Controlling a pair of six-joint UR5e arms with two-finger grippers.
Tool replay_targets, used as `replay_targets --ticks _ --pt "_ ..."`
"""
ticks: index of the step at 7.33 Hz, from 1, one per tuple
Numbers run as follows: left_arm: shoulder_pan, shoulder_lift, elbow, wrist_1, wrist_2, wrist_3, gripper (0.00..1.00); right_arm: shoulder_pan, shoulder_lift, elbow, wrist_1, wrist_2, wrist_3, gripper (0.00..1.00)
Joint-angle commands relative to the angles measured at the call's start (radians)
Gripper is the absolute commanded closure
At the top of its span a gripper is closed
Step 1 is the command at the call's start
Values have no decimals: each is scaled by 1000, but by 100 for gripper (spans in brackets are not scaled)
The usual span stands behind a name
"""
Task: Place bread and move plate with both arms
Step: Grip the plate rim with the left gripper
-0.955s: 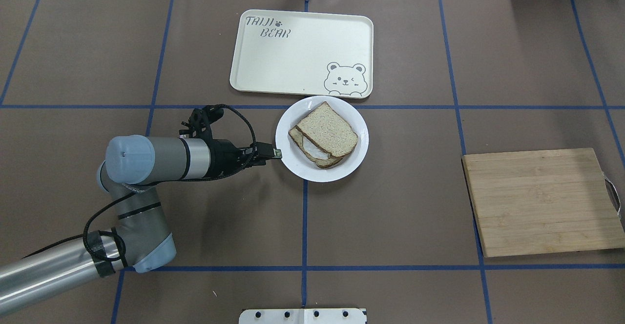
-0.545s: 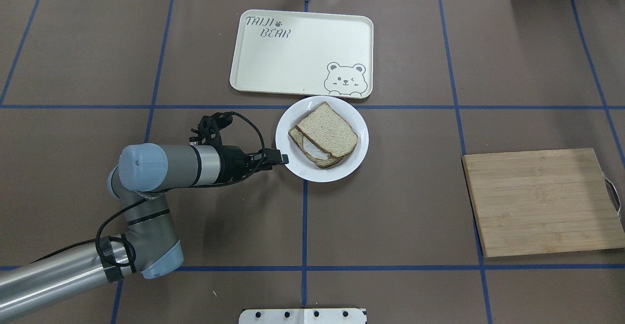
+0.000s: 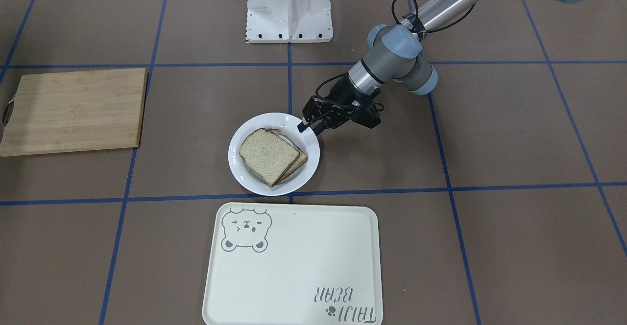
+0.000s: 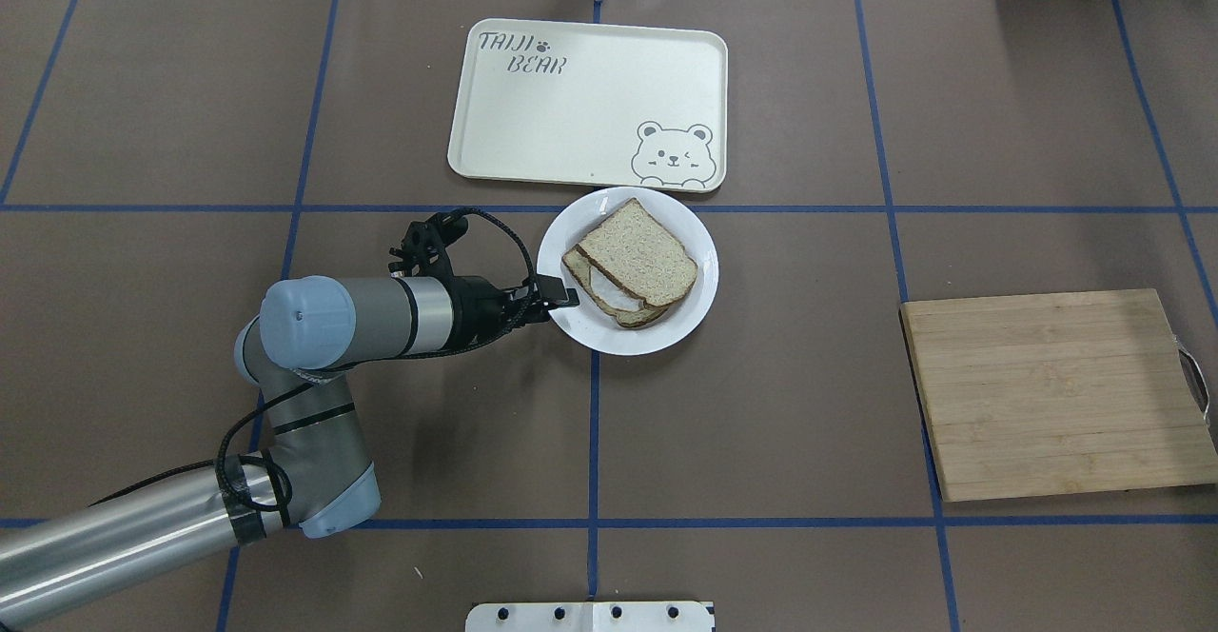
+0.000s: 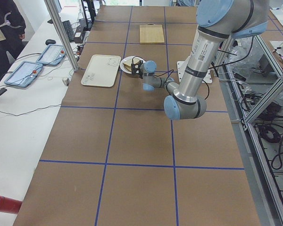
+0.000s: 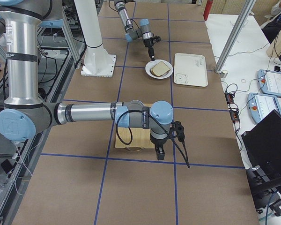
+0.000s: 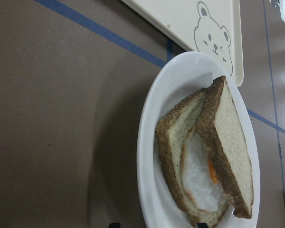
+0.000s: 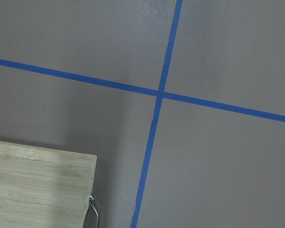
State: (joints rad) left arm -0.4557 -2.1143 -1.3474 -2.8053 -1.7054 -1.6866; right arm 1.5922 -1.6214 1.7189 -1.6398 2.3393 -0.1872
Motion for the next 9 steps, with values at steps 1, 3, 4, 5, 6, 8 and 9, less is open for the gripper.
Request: replay_targets --ticks 1,3,4,5,6,8,9 --pt "0 -19 22 3 19 -13 48 0 0 -1 0 0 0 0" --pt "0 -55 66 3 21 -13 53 0 2 -2 0 -2 0 0" --pt "0 -56 68 3 21 -13 53 0 2 -2 0 0 0 0" --pt "0 -56 71 1 21 -13 53 0 2 -2 0 0 0 0" --pt "0 -58 71 3 21 -13 57 0 2 -2 0 0 0 0" --pt "0 -59 74 3 21 -13 87 0 2 -2 0 0 2 0" --pt "0 -61 74 -2 21 -15 100 0 2 -2 0 0 0 0"
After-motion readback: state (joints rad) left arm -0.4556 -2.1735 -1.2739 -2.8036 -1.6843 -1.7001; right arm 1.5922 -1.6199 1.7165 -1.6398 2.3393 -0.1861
